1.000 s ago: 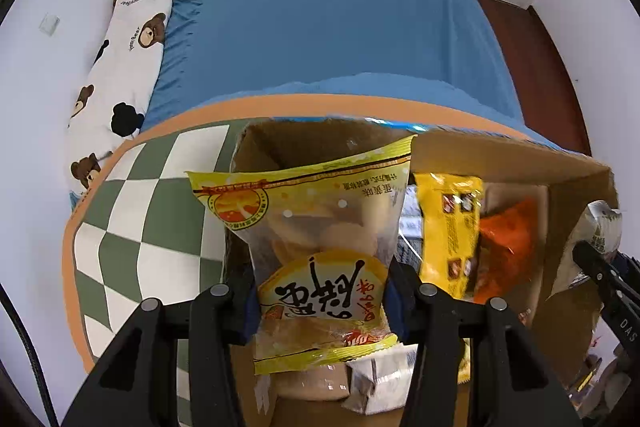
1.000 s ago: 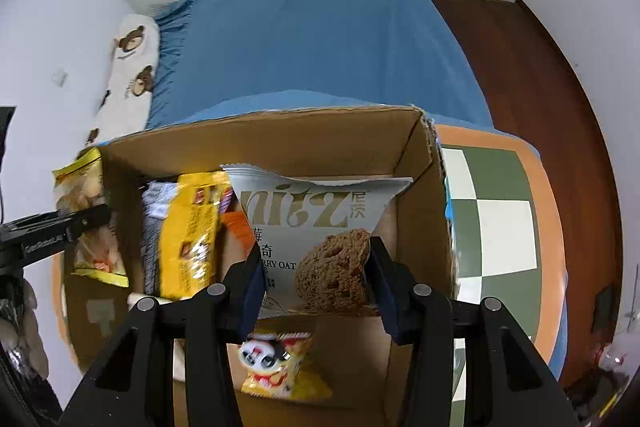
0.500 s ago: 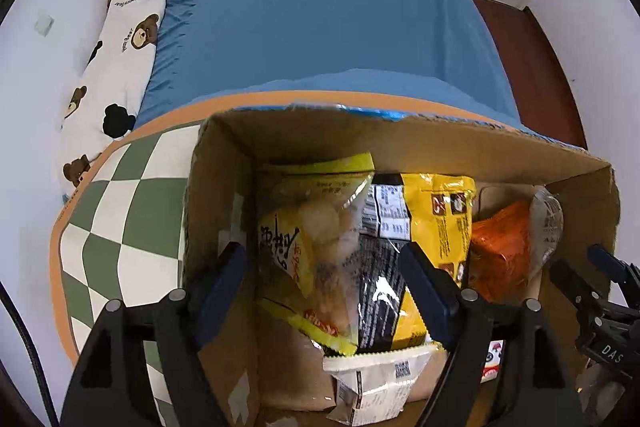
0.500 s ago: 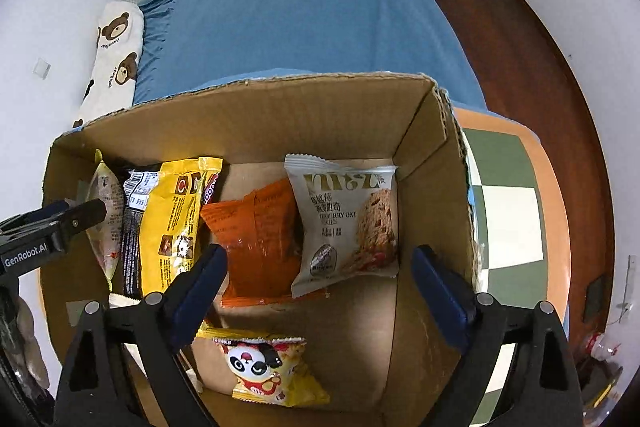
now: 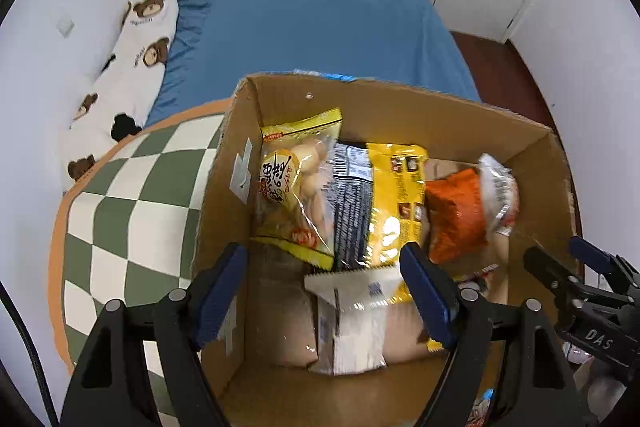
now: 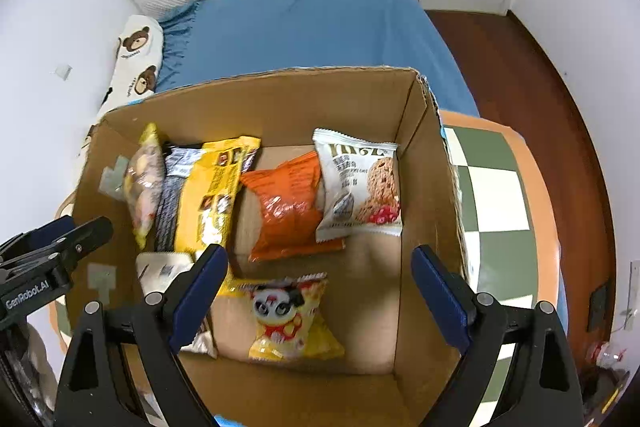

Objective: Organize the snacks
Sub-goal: 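Open both tools to drop the packets into the box and withdraw, then grasp the red-and-white strip packet with the left tool while the right tool grasps the brown cake packet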

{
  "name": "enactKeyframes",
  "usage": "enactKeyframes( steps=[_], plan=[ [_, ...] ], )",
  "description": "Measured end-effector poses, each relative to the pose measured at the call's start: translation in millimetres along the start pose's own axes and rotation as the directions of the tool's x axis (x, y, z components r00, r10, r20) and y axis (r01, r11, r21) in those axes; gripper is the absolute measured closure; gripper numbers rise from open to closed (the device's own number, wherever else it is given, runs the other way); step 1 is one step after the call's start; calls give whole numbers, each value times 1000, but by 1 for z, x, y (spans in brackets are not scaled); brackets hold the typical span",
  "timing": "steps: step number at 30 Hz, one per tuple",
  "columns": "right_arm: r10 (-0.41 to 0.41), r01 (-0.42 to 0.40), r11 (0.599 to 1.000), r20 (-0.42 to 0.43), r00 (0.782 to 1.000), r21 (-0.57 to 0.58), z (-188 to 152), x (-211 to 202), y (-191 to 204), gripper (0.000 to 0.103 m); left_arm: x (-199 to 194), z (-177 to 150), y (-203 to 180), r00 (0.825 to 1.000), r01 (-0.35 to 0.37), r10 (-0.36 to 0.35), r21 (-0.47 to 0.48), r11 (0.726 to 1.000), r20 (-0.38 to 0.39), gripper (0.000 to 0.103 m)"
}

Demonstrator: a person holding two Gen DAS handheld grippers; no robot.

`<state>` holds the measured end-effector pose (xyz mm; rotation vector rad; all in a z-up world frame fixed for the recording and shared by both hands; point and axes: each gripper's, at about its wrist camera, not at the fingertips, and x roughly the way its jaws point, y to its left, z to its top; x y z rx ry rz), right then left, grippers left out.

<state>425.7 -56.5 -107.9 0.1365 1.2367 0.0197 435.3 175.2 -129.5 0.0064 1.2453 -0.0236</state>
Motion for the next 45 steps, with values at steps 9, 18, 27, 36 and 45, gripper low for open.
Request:
enactKeyframes(
  steps=[9, 18, 27, 36, 45],
  plan=[
    [-4, 9, 999, 126, 992, -41, -42, -62, 11, 8, -65, -40, -15, 990, -5, 0, 30, 1000, 140, 25],
    [25, -13, 998, 227, 973, -54, -80, -124, 13, 8, -122, -84, -24, 972, 7, -12, 23, 1000, 235, 25],
    [80, -68, 996, 264, 961, -56, -113, -156, 9, 8, -156, -123, -23, 956, 13, -4, -29, 999, 294, 25],
    [136, -144, 982, 73, 988, 122, -171, -96, -21, 8, -116, -168, 22, 988, 2, 11, -86, 996, 152, 25],
    [108, -102, 992, -85, 990, 77, -198, 15, 39, 40, 0, -239, 124, 979, 24, -81, -288, 957, -187, 25]
  ],
)
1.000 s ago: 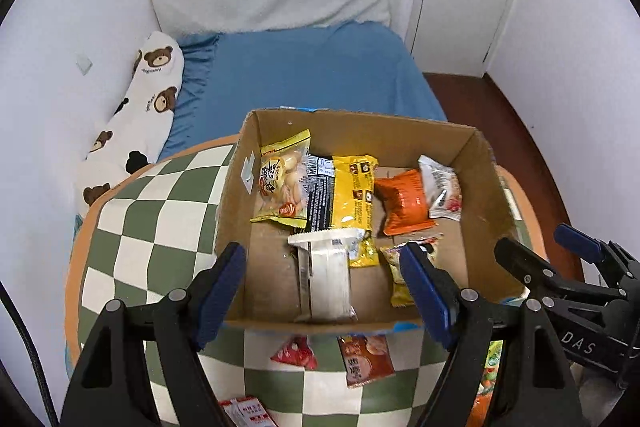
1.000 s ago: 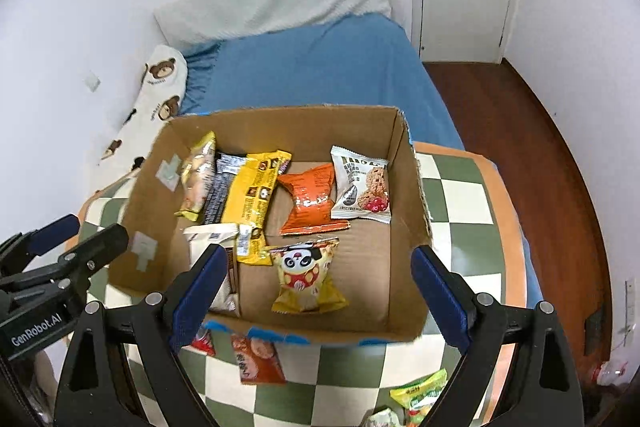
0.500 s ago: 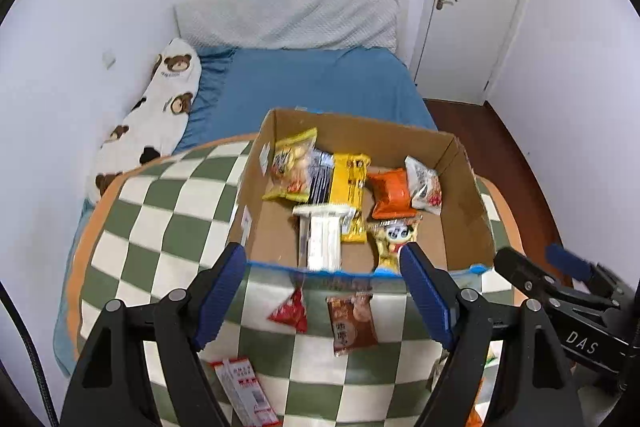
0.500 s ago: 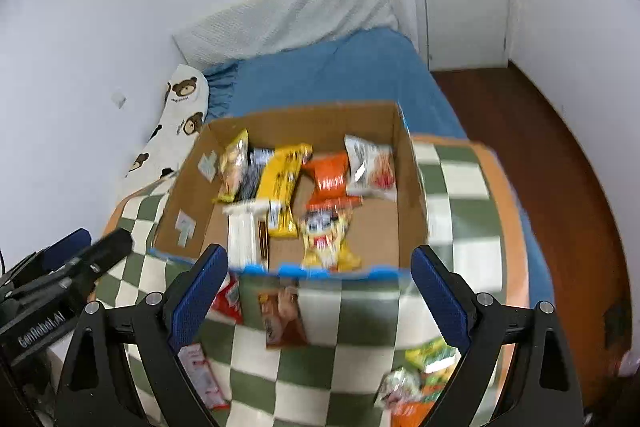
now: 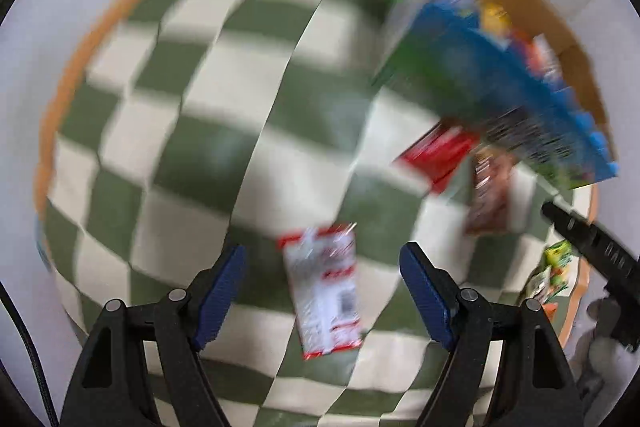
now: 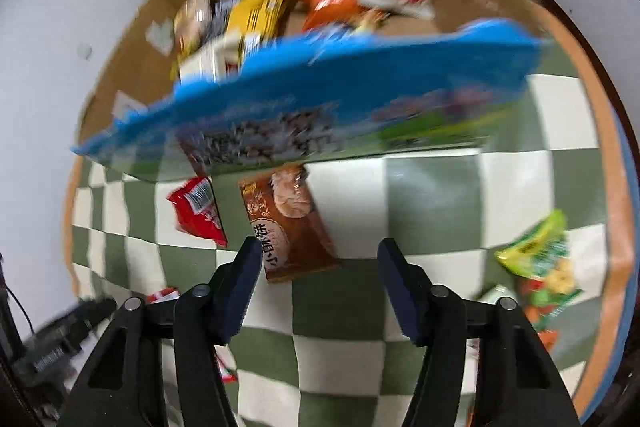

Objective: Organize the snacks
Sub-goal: 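Grasp the red-and-white strip packet with the left tool while the right tool grasps the brown cake packet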

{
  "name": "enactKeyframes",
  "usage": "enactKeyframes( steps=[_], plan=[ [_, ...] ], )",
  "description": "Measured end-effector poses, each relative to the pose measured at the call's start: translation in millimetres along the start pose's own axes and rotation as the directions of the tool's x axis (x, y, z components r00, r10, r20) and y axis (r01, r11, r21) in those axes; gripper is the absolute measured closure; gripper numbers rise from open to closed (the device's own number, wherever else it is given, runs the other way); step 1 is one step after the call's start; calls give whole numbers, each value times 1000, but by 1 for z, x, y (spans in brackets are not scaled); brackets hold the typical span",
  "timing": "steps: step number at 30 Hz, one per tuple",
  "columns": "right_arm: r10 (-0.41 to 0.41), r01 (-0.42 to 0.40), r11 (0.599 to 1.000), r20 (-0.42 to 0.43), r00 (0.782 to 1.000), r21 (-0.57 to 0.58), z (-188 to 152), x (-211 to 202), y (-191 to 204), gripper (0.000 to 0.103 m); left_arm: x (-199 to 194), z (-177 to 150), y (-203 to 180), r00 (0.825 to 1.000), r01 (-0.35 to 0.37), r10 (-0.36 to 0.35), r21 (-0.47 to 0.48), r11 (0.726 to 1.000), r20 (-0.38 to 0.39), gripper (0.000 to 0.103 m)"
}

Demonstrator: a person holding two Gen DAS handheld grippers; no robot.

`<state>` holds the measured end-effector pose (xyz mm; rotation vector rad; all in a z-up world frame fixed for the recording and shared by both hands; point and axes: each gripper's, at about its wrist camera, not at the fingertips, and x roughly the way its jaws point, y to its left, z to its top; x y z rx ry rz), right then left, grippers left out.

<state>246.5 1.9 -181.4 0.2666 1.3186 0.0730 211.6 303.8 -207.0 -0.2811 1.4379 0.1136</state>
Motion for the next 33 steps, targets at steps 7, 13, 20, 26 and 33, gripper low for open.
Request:
enactKeyframes(
  steps=[7, 13, 20, 26, 33],
  plan=[
    [-95, 89, 991, -59, 994, -104, 9, 62, 42, 29, 77, -27, 17, 955, 139, -157, -91, 986, -252, 25],
    [-174, 161, 977, -83, 981, -138, -4, 76, 44, 42, 83, -31, -1, 977, 111, -121, -63, 992, -177, 35],
    [-146, 138, 989, -219, 965, -49, -60, 67, 3, 42, 81, -33, -36, 992, 70, -61, 81, 994, -111, 56],
    [-98, 104, 995, -285, 953, 7, -101, 63, -28, 42, 91, -48, -91, 990, 77, -46, 247, 966, -131, 55],
    [-38, 57, 996, -258, 965, 63, -111, 61, -46, 33, 108, -61, -95, 973, 102, -47, 238, 966, -226, 38]
  ],
)
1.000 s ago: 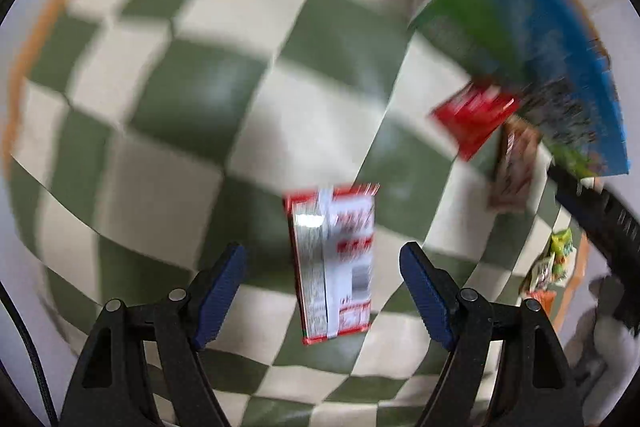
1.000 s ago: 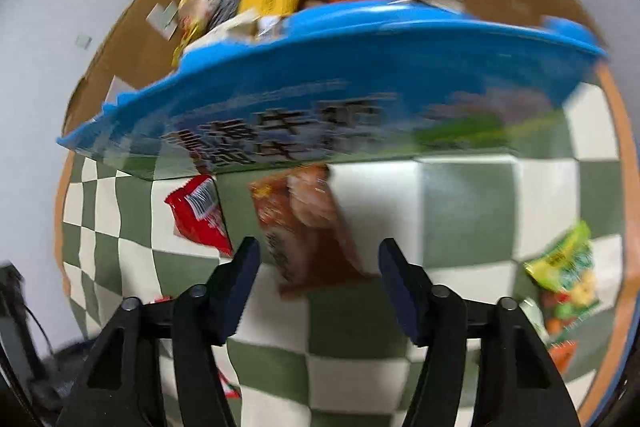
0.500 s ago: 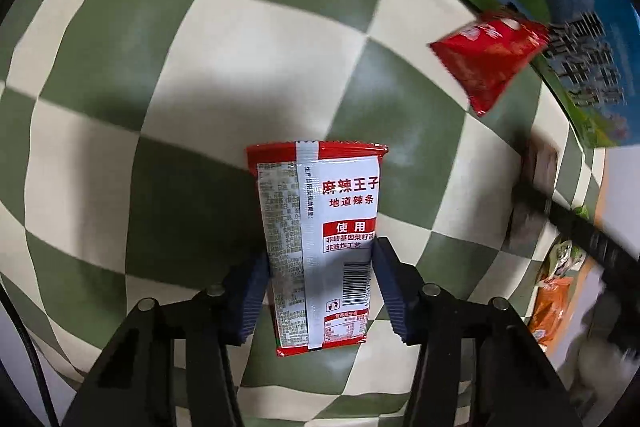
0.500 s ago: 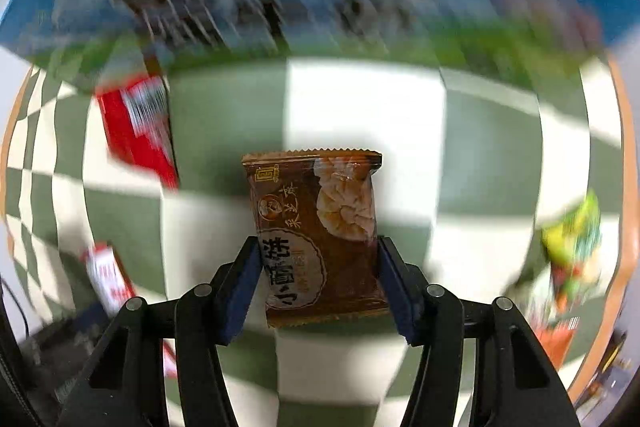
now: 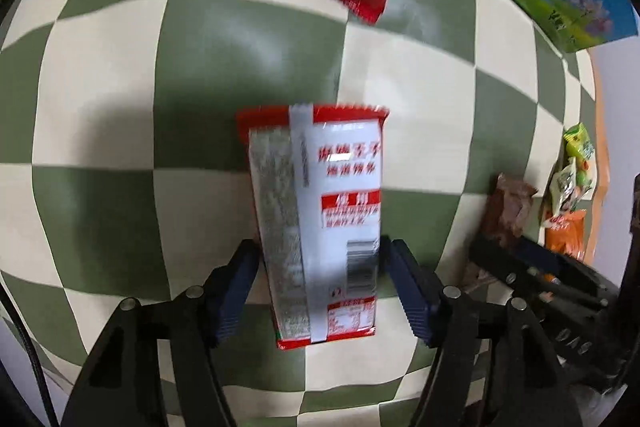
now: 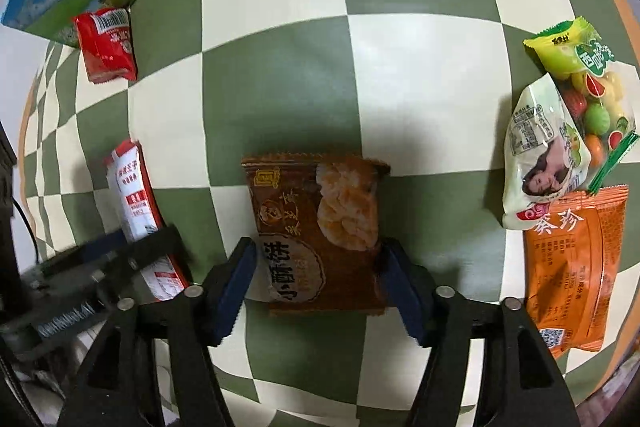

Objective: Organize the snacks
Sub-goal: 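Grasp the red-and-white strip packet with the left tool while the right tool grasps the brown cake packet, then carry both packets into the box and open both tools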

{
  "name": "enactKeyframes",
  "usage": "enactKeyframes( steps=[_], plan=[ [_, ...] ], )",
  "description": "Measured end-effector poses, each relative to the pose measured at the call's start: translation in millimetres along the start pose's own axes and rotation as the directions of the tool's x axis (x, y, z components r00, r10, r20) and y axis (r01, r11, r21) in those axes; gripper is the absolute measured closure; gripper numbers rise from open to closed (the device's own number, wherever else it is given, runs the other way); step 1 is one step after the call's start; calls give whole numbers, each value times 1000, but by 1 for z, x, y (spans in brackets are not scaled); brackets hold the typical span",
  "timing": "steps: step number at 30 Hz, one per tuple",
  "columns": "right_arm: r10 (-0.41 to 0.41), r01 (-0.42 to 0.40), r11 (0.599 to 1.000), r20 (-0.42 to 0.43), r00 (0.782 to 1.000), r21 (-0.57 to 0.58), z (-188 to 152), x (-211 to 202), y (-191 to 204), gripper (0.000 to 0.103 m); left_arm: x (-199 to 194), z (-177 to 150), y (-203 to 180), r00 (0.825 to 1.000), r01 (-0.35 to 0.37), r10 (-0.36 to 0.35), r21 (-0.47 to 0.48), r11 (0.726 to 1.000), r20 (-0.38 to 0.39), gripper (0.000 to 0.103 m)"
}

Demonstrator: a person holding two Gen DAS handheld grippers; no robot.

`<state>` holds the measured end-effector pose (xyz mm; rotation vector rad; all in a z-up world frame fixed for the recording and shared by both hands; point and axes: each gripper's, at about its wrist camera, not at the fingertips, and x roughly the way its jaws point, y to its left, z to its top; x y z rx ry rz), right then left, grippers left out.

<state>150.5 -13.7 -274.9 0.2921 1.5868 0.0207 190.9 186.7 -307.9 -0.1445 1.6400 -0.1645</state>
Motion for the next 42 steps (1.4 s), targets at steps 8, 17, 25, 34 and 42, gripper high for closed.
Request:
enactKeyframes(
  steps=[8, 17, 25, 34, 42],
  plan=[
    [-27, 27, 1000, 24, 999, -1, 8, 2, 7, 42, -2, -9, -12, 997, -53, 56, -61, 997, 45, 57],
    [41, -38, 999, 90, 995, -37, -10, -24, 15, 43, -32, -28, -19, 994, -30, 37, -62, 998, 105, 61],
    [163, -150, 985, 187, 969, -80, -2, -90, 25, 43, -121, -20, -57, 965, 63, -61, 1, 998, 253, 61],
    [264, -240, 964, 318, 911, -115, 72, -202, 32, 43, -244, 56, -68, 908, 122, -164, 130, 984, 386, 61],
    [156, -126, 987, 382, 911, -103, 169, -243, 29, 43, -268, 144, -69, 923, 55, -103, 139, 989, 370, 61]
  ],
)
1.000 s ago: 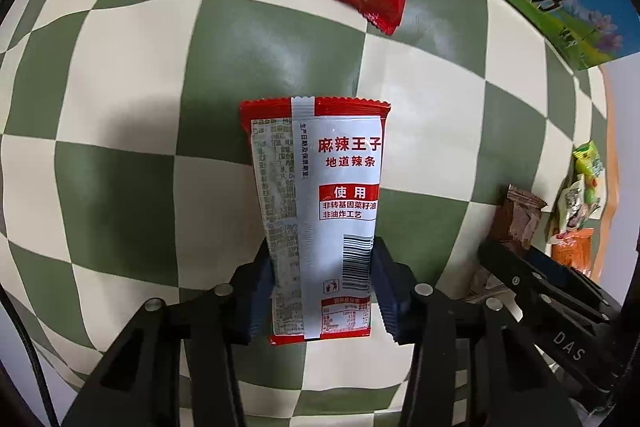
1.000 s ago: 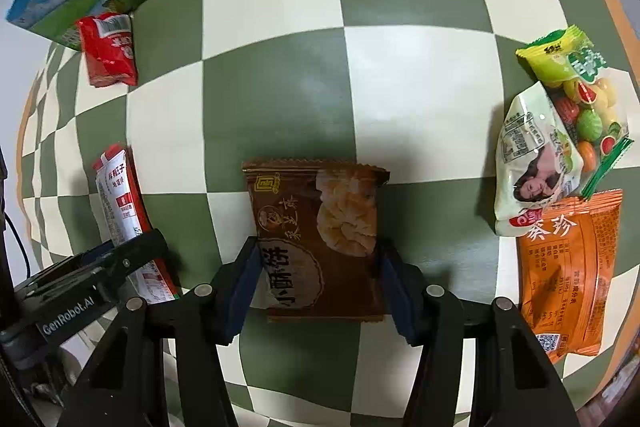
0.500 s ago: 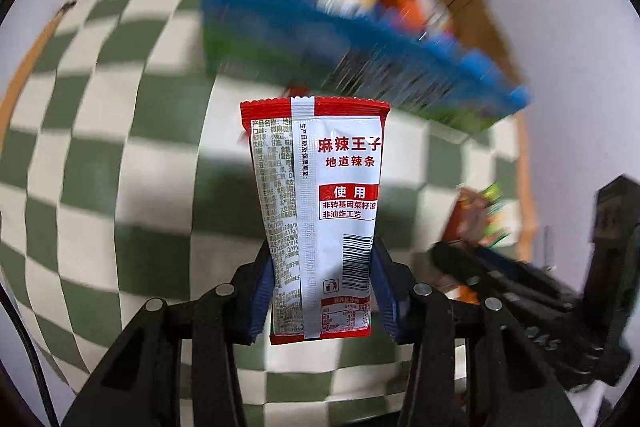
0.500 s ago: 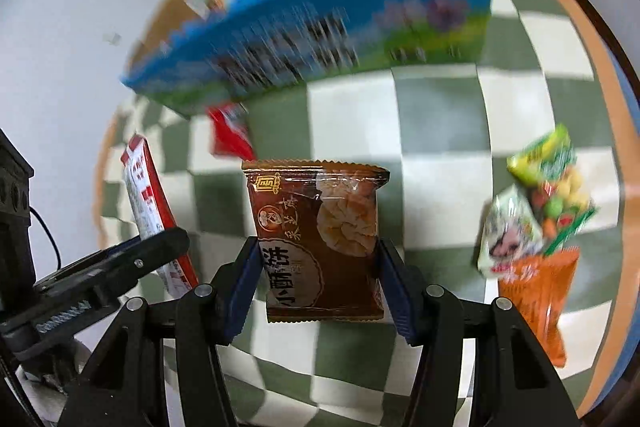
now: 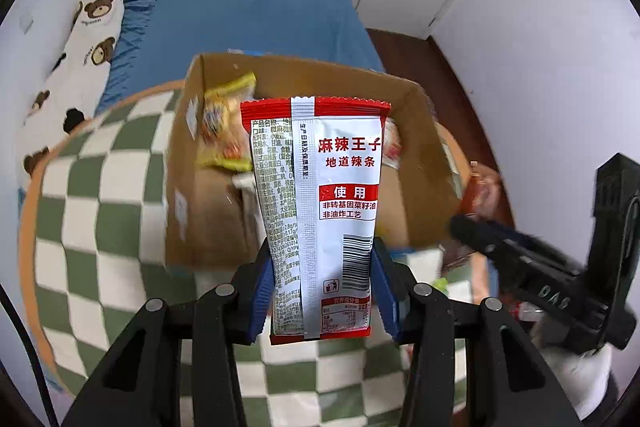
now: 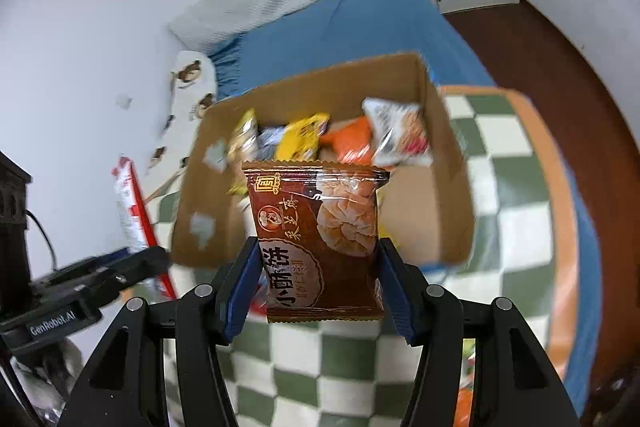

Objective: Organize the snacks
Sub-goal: 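Carry both packets into the box and open both tools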

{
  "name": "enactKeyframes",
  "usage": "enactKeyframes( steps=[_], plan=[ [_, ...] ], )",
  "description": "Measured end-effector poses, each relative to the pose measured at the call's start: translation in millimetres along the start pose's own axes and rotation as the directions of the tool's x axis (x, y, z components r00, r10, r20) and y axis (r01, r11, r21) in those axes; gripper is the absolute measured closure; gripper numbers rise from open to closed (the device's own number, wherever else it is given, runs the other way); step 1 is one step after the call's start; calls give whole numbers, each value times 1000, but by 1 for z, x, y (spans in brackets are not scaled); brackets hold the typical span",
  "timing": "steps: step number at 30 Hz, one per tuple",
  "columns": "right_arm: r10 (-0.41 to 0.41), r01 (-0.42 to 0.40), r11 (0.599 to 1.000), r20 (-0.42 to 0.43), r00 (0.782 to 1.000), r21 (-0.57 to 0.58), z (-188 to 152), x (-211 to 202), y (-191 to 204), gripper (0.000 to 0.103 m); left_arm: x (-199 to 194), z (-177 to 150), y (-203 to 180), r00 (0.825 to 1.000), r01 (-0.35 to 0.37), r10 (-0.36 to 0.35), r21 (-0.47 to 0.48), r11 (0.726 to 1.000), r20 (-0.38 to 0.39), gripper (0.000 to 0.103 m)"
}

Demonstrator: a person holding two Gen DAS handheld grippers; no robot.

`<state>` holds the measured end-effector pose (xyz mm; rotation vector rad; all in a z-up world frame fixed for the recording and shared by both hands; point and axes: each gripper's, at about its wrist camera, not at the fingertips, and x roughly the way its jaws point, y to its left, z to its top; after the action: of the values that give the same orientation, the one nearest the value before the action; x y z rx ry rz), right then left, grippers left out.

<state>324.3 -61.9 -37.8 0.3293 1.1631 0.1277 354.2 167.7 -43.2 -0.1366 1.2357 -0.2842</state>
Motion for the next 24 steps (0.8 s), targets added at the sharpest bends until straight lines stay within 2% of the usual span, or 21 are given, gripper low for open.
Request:
enactKeyframes(
  steps=[6, 10, 16, 21, 24],
  plan=[
    [-125, 123, 992, -86, 988, -28, 47, 47, -17, 43, 54, 53, 31, 992, -61, 57, -27, 998, -112, 61],
    [-180, 176, 984, -147, 973, -43, 55, 76, -26, 43, 93, 70, 52, 974, -128, 122, -19, 992, -193, 61],
    [-200, 198, 980, -205, 958, -31, 47, 106, -38, 43, 133, 70, 67, 947, -180, 174, 2, 984, -272, 60],
    [-225, 221, 974, -257, 940, -45, 38, 124, -43, 42, 140, 64, 73, 937, -191, 172, -35, 981, -303, 58],
    [-231, 225, 973, -279, 932, -52, 34, 131, -45, 37, 142, 60, 74, 935, -195, 174, -39, 980, -310, 56]
  ],
)
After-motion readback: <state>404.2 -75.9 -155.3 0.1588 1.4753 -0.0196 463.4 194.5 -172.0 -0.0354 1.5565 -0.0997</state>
